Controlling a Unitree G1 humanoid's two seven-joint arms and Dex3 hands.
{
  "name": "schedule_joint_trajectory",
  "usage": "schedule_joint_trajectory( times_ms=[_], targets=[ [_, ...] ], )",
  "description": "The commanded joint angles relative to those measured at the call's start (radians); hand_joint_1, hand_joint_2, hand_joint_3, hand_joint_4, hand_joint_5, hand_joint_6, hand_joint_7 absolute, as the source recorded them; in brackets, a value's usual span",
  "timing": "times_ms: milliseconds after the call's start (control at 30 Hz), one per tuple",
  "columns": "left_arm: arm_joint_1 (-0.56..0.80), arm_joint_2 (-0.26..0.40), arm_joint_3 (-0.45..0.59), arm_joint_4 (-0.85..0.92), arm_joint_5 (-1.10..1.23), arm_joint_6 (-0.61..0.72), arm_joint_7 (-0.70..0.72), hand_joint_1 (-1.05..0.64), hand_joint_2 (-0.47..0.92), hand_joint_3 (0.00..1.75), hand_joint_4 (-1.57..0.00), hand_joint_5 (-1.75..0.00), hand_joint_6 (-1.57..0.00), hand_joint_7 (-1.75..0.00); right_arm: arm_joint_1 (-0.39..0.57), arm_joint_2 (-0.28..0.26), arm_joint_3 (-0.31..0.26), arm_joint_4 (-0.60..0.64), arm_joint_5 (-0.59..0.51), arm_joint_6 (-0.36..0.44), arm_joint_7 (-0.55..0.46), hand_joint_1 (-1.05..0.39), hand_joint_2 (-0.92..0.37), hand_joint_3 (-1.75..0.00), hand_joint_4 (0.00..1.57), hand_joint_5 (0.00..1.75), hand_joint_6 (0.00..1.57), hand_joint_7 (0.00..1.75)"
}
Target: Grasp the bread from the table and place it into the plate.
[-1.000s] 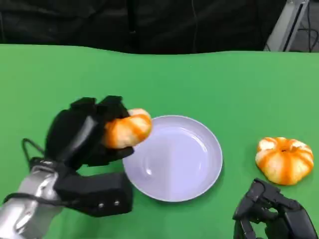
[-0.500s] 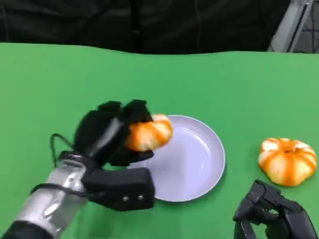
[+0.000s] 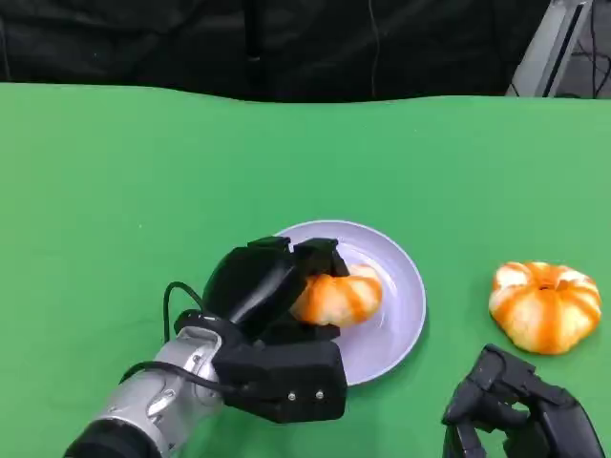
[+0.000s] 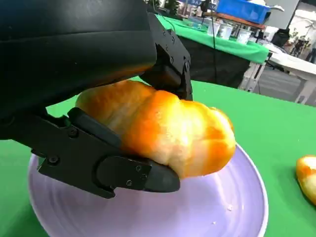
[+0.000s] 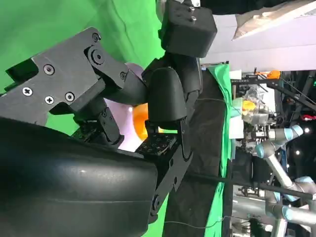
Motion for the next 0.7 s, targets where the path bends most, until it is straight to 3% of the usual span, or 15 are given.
schedule_joint_trajectory(
  times_ms=[33, 100, 167, 233, 433, 633, 700],
  targets=[
    [0.000, 0.042, -0.019, -0.022, -0.002, -0.001, -0.072, -0.43, 0.92, 0.32, -0.53, -0.29, -0.74, -0.10, 0.006, -0.006, -0.001, -0.011, 0.000, 0.003, -0.005, -0.16, -0.58, -1.16, 0.81, 1.75, 0.74, 1.57],
    [-0.002, 0.058, -0.030, -0.027, 0.008, -0.001, -0.095, -0.66, 0.92, 0.41, -0.28, -0.07, -0.52, -0.02, 0.006, -0.006, -0.001, -0.011, 0.000, 0.002, -0.005, -0.16, -0.57, -1.16, 0.81, 1.75, 0.74, 1.57],
    [0.001, 0.069, -0.040, -0.032, 0.018, 0.007, -0.108, -0.83, 0.92, 0.53, -0.10, -0.02, -0.37, -0.01, 0.005, -0.008, -0.002, -0.009, -0.001, 0.001, -0.004, -0.17, -0.57, -1.16, 0.81, 1.75, 0.74, 1.57],
    [0.004, 0.077, -0.048, -0.040, 0.026, 0.017, -0.118, -0.93, 0.92, 0.64, -0.02, 0.00, -0.25, 0.00, 0.003, -0.009, -0.003, -0.006, 0.001, -0.001, -0.002, -0.17, -0.57, -1.16, 0.81, 1.75, 0.74, 1.57],
    [0.020, 0.105, -0.038, -0.110, 0.003, 0.039, -0.170, -1.04, 0.92, 0.77, 0.00, 0.00, -0.05, 0.00, 0.001, -0.006, -0.002, -0.003, 0.001, 0.001, -0.004, -0.16, -0.57, -1.17, 0.81, 1.75, 0.74, 1.57],
    [0.051, 0.120, -0.003, -0.200, -0.040, 0.053, -0.213, -1.05, 0.92, 0.82, 0.00, 0.00, -0.03, 0.00, 0.004, -0.005, -0.002, -0.007, 0.000, 0.005, -0.008, -0.16, -0.57, -1.18, 0.82, 1.75, 0.75, 1.57],
    [0.084, 0.114, 0.050, -0.251, -0.150, 0.040, -0.280, -1.05, 0.92, 0.80, 0.00, 0.00, -0.03, -0.01, 0.002, -0.007, -0.003, -0.002, -0.002, 0.000, -0.006, -0.16, -0.57, -1.18, 0.81, 1.75, 0.74, 1.57]
  ],
)
